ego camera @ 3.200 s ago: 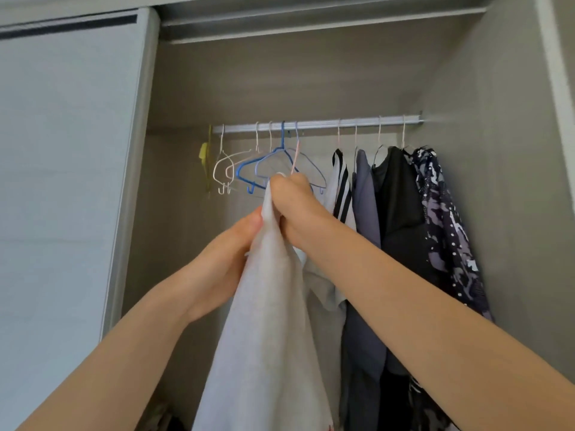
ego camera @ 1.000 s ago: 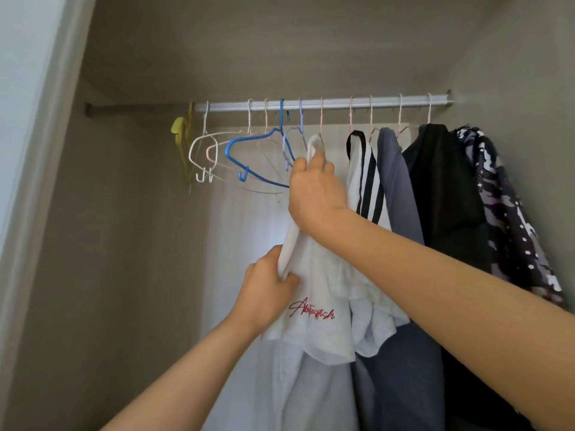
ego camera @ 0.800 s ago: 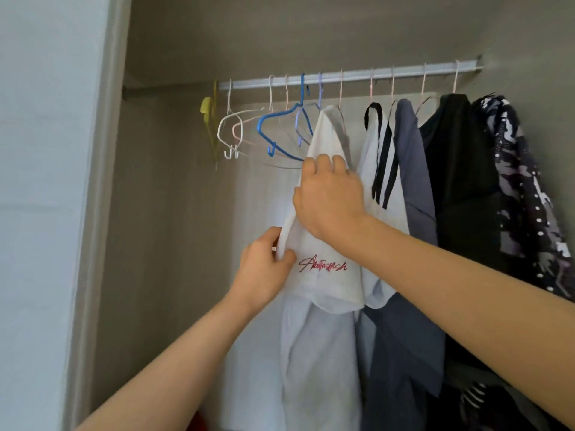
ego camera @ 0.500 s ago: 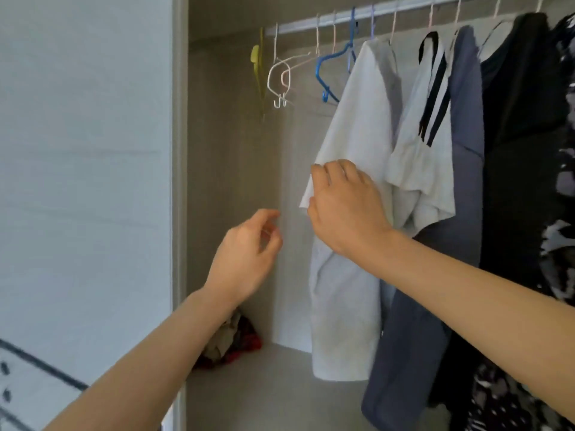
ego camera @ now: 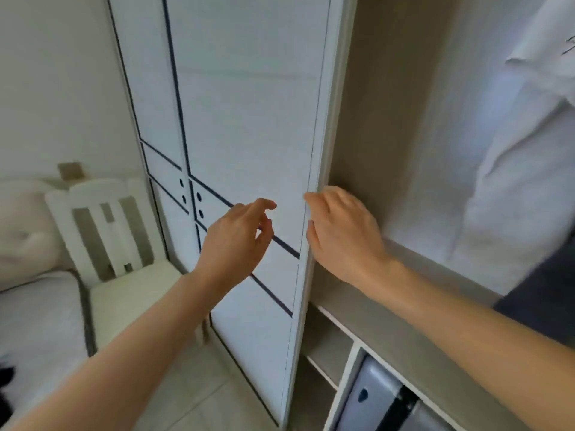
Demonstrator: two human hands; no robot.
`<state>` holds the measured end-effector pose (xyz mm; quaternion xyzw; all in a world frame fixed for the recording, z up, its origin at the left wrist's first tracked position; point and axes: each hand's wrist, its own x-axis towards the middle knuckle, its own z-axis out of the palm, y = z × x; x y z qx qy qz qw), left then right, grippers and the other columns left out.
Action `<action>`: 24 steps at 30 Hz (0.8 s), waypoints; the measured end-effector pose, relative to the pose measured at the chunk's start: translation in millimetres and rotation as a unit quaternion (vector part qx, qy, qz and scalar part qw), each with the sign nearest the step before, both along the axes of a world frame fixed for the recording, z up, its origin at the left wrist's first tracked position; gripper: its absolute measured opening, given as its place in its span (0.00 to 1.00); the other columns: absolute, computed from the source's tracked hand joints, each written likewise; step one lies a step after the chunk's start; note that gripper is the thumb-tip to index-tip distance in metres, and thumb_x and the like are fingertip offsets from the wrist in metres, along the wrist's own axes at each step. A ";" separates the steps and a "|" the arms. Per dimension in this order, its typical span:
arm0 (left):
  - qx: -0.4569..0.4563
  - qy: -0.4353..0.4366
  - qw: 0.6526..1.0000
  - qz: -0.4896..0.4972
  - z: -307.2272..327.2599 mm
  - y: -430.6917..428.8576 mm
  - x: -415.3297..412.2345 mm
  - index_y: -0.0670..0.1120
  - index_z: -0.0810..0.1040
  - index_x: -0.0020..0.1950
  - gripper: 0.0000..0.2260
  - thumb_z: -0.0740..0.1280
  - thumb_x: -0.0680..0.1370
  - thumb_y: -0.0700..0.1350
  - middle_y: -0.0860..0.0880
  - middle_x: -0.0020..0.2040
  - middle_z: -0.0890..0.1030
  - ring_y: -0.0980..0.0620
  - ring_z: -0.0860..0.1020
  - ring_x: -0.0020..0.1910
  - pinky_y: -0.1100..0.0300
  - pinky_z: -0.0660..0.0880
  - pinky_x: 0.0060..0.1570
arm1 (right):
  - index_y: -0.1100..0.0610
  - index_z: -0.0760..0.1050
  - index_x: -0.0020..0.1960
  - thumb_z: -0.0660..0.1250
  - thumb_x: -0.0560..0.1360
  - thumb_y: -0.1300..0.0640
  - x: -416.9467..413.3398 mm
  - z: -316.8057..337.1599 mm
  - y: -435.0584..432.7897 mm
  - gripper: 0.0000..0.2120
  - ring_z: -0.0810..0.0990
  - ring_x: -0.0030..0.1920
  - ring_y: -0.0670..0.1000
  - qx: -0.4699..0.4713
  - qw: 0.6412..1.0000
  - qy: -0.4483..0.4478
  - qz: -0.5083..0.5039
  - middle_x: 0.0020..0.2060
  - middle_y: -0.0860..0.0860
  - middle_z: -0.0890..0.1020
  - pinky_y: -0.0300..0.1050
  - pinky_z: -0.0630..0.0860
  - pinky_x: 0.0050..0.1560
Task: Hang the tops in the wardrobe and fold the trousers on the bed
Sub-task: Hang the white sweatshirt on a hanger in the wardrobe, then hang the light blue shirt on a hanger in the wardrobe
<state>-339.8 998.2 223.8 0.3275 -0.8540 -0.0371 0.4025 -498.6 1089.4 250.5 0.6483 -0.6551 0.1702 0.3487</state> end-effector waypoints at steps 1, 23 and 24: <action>0.016 -0.008 1.000 0.021 -12.6 -4.3 10.9 0.52 0.74 0.66 0.13 0.61 0.82 0.47 0.53 0.49 0.80 0.52 0.78 0.46 0.58 0.73 0.41 | 0.62 0.77 0.54 0.68 0.71 0.61 7.9 -14.9 -8.3 0.12 0.78 0.47 0.58 0.011 1.000 -0.011 0.018 0.44 0.56 0.80 0.50 0.76 0.49; 0.341 -0.069 0.846 0.404 -270.6 -73.6 161.3 0.44 0.75 0.65 0.13 0.61 0.81 0.43 0.53 0.41 0.76 0.50 0.75 0.42 0.57 0.69 0.38 | 0.61 0.72 0.39 0.68 0.59 0.73 130.5 -288.8 -212.2 0.13 0.75 0.34 0.58 0.379 0.887 -0.076 0.252 0.30 0.56 0.76 0.49 0.75 0.37; 0.348 -0.070 0.836 0.417 -275.6 -74.9 168.0 0.44 0.75 0.63 0.12 0.61 0.81 0.42 0.52 0.42 0.77 0.50 0.75 0.43 0.56 0.71 0.39 | 0.61 0.72 0.39 0.67 0.57 0.73 136.4 -296.8 -217.7 0.14 0.75 0.33 0.58 0.395 0.879 -0.065 0.257 0.29 0.56 0.76 0.50 0.76 0.36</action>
